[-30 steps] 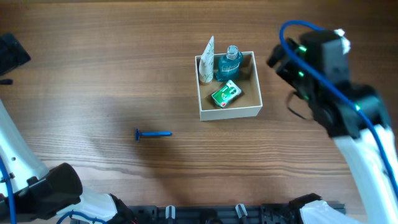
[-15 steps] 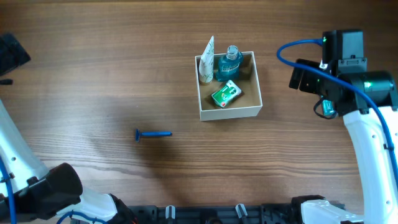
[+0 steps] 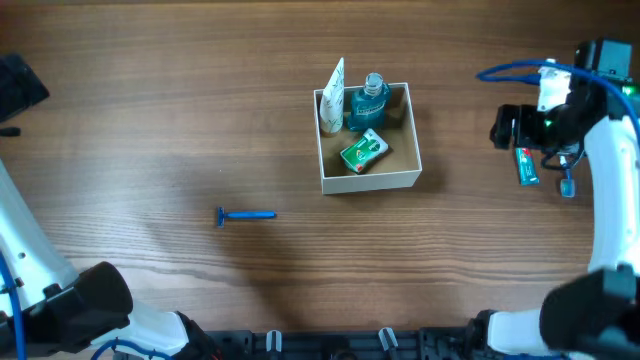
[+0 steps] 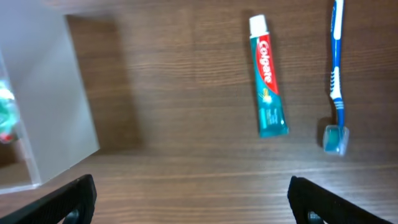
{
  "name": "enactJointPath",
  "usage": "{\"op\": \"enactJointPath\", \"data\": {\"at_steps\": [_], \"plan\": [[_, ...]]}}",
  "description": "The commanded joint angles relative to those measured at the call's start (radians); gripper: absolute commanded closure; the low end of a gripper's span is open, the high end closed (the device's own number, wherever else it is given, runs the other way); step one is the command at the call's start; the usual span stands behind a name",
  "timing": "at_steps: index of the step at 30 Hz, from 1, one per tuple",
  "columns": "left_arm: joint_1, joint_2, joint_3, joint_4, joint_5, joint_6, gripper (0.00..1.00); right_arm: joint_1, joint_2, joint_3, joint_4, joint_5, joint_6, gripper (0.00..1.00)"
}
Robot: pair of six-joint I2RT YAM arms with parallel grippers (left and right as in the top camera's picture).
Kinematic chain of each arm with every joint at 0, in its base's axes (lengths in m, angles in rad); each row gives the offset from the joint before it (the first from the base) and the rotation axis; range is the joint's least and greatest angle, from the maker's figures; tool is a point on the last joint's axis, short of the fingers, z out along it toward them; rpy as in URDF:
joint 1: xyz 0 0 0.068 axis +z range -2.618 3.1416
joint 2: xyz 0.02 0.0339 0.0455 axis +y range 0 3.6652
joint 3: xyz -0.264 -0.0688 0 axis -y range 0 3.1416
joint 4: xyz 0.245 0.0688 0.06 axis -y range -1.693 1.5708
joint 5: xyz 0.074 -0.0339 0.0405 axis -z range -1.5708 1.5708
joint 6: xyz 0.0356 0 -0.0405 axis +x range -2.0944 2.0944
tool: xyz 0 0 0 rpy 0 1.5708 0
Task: Pack container
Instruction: 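Move the right gripper back over the Colgate toothpaste tube, then lower the right gripper onto the Colgate tube and close on it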
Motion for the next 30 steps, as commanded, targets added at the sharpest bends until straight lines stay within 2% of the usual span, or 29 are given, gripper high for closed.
{"op": "enactJointPath", "data": {"at_steps": [1, 11, 21, 30], "plan": [[0.005, 0.003, 0.006, 0.002, 0.005, -0.018, 0.0, -0.006, 0.084, 0.001, 0.035, 0.06, -0.043, 0.0], [0.005, 0.003, 0.006, 0.002, 0.005, -0.018, 0.0, -0.008, 0.37, 0.001, 0.086, 0.089, -0.194, 0.0], [0.005, 0.003, 0.006, 0.002, 0.006, -0.018, 0.0, -0.018, 0.405, 0.001, 0.245, 0.146, -0.204, 0.0], [0.005, 0.003, 0.006, 0.002, 0.005, -0.018, 0.0, -0.074, 0.406, 0.001, 0.248, 0.099, -0.33, 0.0]]}}
